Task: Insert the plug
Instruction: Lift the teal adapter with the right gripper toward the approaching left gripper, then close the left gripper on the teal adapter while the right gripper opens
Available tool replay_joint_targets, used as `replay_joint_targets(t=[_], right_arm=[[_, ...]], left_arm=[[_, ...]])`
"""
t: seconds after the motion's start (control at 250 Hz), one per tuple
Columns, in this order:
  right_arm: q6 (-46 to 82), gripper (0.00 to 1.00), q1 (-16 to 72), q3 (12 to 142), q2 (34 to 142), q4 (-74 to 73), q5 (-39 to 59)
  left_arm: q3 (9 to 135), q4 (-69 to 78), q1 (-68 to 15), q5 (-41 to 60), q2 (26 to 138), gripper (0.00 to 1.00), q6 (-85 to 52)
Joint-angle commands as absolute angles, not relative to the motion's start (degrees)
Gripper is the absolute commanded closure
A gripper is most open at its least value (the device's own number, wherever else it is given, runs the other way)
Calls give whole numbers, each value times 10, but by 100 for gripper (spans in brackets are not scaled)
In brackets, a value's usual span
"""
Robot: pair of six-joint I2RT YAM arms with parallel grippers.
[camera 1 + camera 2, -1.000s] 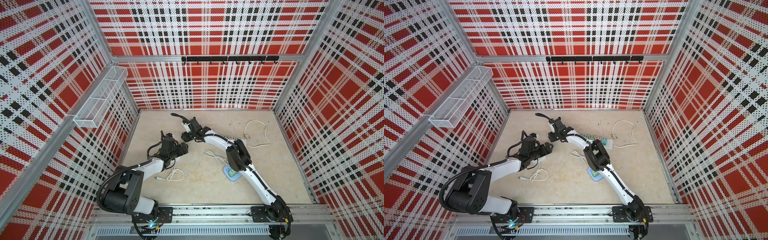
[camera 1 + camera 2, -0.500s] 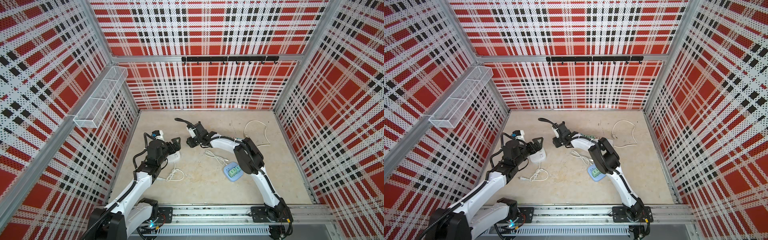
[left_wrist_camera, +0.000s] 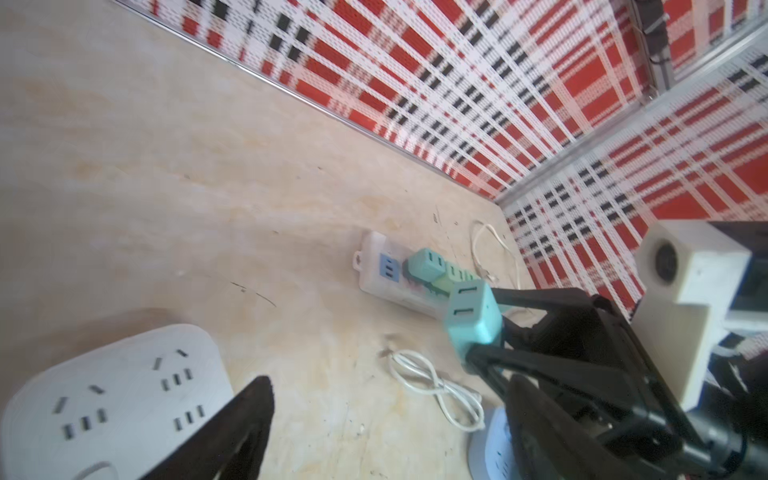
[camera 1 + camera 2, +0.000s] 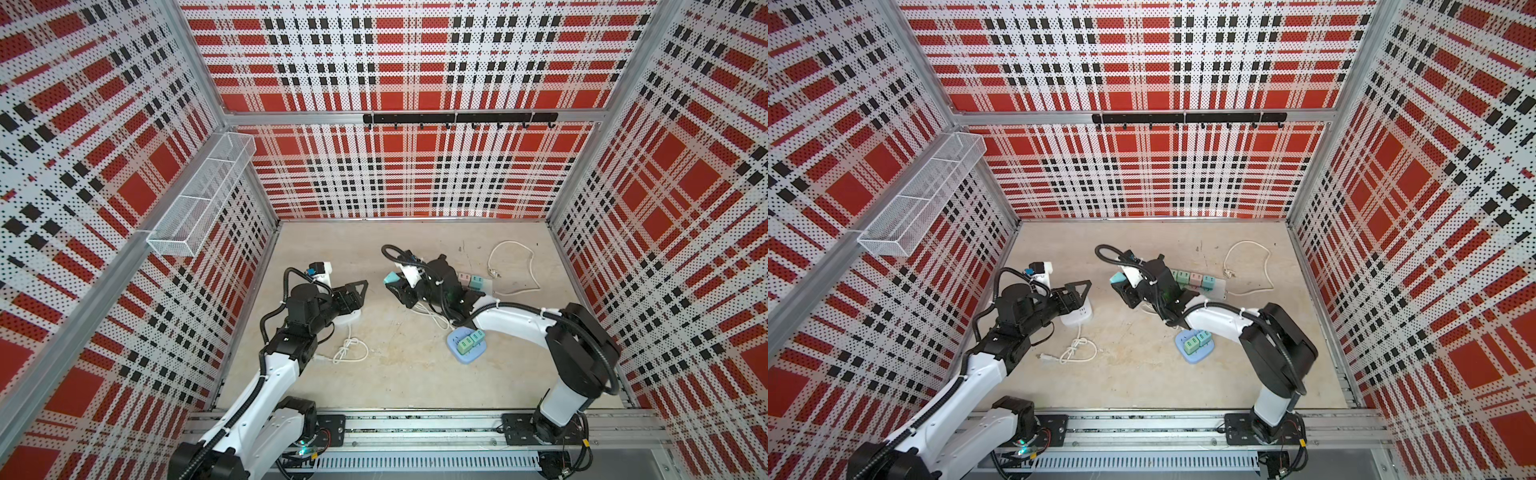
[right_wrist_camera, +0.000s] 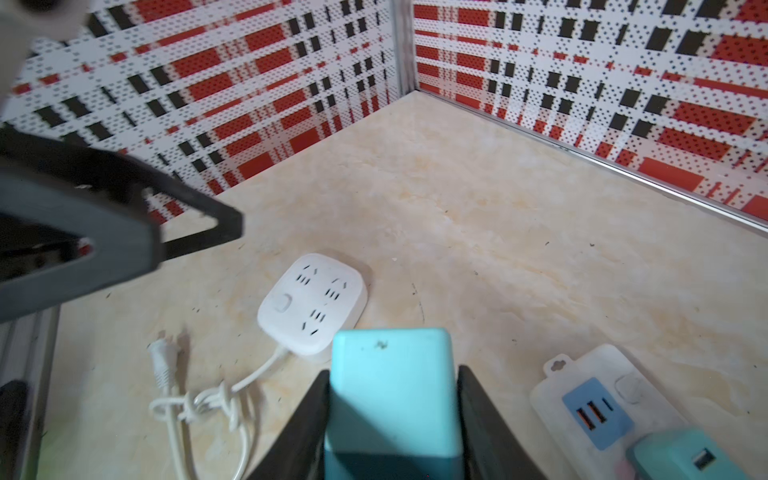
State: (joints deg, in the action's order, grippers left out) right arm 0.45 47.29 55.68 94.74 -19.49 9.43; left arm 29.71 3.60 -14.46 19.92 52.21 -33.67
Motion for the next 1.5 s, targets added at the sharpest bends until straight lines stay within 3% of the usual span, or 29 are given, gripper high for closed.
replay_joint_targets(t=[0.0,0.172,0.52,0.716,0.916,1.113,1.165,1.209,1.301,1.497], right_arm=[[-88,62,495,493,898,-308,93],[-134,64,520,424,844,-365,67],[-155,65,535,414,823,-395,51],[-162,65,544,419,833,-418,54],[-163,65,547,426,845,-430,60],[-160,65,549,427,849,-437,64],[-159,58,549,427,850,-437,64],[-158,46,550,426,847,-433,63],[-154,29,551,417,834,-430,53],[-138,13,550,354,762,-440,13]], left_arm=[[328,31,-191,234,527,12,-316],[343,28,-230,229,538,13,-306],[363,10,-276,232,547,18,-285],[372,9,-285,242,564,29,-282],[379,14,-286,259,573,49,-284],[379,28,-286,265,582,77,-281],[378,38,-286,265,585,81,-282],[377,46,-282,265,588,87,-282],[376,65,-269,268,594,90,-284],[385,87,-223,275,598,97,-264]])
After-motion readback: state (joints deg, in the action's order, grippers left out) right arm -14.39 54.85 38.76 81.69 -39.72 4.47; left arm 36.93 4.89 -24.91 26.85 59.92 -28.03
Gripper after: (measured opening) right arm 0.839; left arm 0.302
